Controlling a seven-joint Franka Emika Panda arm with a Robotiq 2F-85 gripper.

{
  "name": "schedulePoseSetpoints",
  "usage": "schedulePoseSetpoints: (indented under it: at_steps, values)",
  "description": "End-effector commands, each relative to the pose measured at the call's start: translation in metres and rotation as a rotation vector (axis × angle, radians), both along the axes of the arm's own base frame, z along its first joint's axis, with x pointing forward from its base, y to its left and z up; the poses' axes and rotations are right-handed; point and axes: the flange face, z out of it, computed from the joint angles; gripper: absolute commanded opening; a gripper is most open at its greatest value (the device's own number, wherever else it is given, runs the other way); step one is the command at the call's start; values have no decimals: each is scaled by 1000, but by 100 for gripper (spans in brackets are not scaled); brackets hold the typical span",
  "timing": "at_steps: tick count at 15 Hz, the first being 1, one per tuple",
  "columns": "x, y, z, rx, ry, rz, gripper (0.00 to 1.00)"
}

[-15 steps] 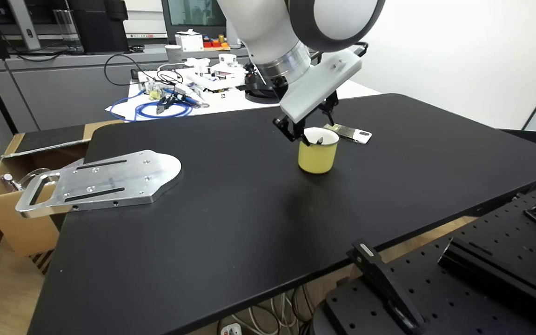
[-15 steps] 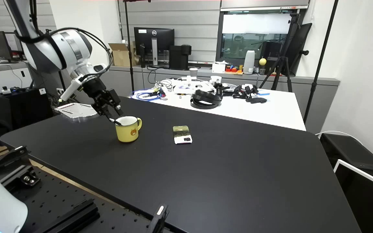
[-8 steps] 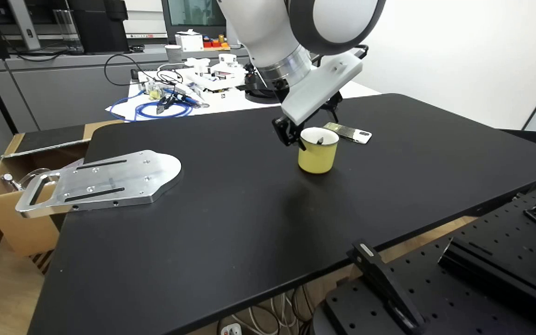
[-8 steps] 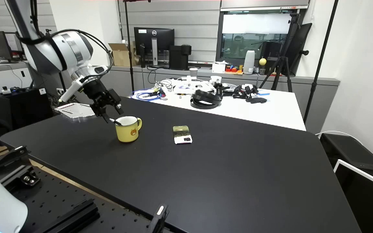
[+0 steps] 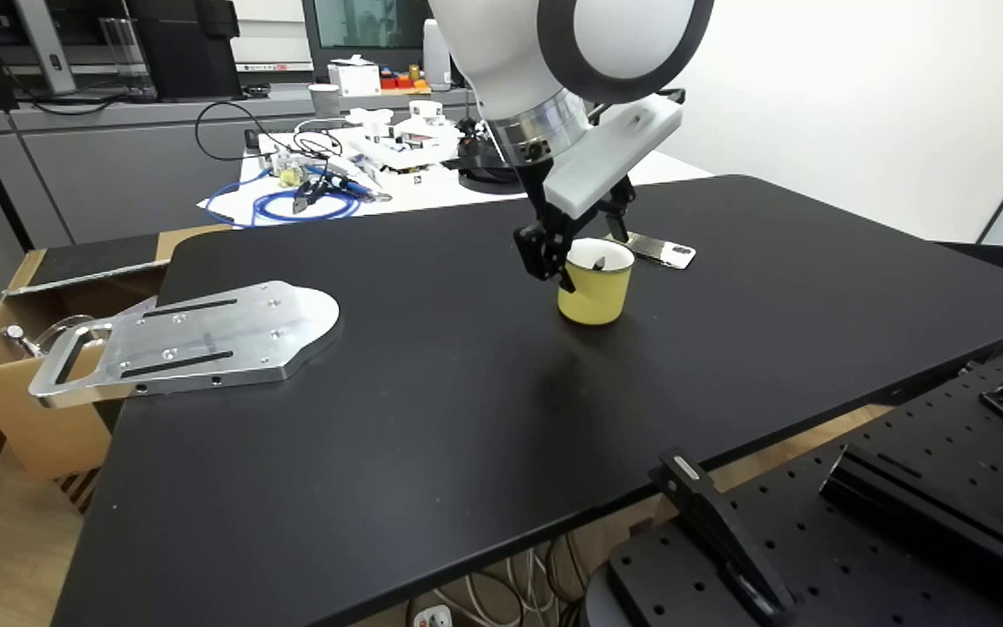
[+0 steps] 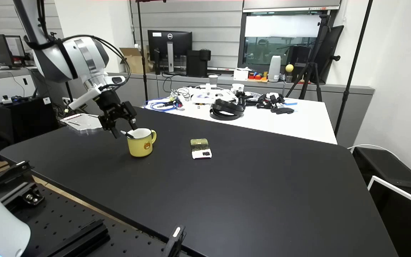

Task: Use the brush to scrub the inside of the jar

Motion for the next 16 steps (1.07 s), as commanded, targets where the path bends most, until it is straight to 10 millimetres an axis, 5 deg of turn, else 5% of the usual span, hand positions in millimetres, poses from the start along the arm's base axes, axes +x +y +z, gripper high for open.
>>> schedulePoseSetpoints:
  at_steps: [1, 11, 16]
  values:
    - [6, -5, 2, 12, 34, 6, 67]
    - [13, -11, 9, -6, 92, -27, 0]
    - [22, -9, 21, -14, 96, -39, 3]
